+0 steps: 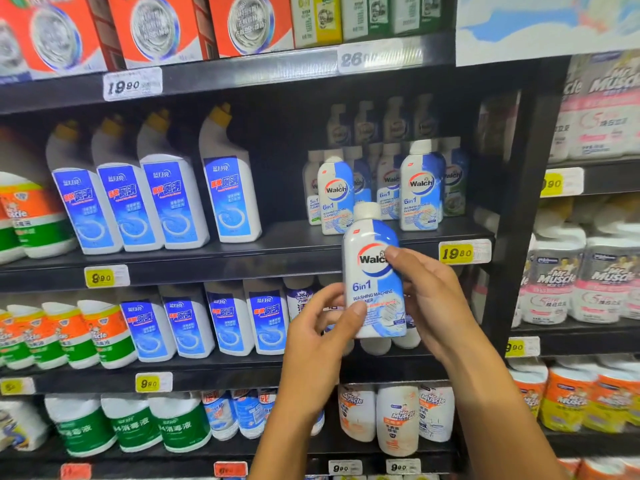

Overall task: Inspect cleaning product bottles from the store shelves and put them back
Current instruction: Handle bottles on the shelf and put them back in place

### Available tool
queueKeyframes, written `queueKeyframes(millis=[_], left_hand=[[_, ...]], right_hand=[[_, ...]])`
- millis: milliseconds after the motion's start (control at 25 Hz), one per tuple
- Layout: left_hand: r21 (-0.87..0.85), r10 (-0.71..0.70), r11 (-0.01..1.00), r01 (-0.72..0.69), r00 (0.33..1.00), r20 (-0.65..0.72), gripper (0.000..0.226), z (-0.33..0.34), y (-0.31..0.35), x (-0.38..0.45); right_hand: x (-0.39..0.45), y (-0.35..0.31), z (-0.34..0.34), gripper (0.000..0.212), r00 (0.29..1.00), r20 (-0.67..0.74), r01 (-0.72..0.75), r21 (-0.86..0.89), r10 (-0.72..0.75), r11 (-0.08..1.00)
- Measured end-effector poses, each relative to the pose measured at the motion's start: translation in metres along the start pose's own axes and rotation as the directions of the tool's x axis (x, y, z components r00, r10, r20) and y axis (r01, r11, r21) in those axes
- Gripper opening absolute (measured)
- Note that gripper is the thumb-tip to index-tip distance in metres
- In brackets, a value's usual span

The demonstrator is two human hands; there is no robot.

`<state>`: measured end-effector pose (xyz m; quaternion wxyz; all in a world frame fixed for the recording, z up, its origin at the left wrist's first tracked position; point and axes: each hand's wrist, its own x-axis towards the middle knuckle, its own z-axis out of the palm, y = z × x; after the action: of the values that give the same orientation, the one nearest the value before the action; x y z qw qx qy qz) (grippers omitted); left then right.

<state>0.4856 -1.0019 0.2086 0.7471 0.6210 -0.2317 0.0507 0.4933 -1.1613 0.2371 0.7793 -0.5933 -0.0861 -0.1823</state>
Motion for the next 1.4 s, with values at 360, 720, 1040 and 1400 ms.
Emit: queueKeyframes(millis=[360,720,1040,1400], left_hand=[[0.437,0.390,0.835,-0.334,0.920,-0.043,0.072,-0.015,-0.020,0.047],[0.468,0.535,0.741,-0.482,0.844,0.023,0.070,-0.024,-0.013,0.056],[0.193,0.172,0.952,-0.238,0.936,0.307,0.071,-0.040,0.025,0.049],[0.015,0.053,0.998,-0.059,0.959,0.277,0.053,-0.032,0.037,0.060]], right_hand=[[0.000,-0.008,-0.002,0.055,0.922,0.299,0.341,-0.328,-0.246,0.881],[-0.001,-0.014,0.004,0.056,0.892,0.329,0.414,-0.316,-0.311,0.854],[0.019,-0.041,0.006,0.025,0.968,0.195,0.206,-0.273,-0.156,0.940],[0.026,-0.049,0.011,0.050,0.992,0.124,0.024,-0.220,0.004,0.975]])
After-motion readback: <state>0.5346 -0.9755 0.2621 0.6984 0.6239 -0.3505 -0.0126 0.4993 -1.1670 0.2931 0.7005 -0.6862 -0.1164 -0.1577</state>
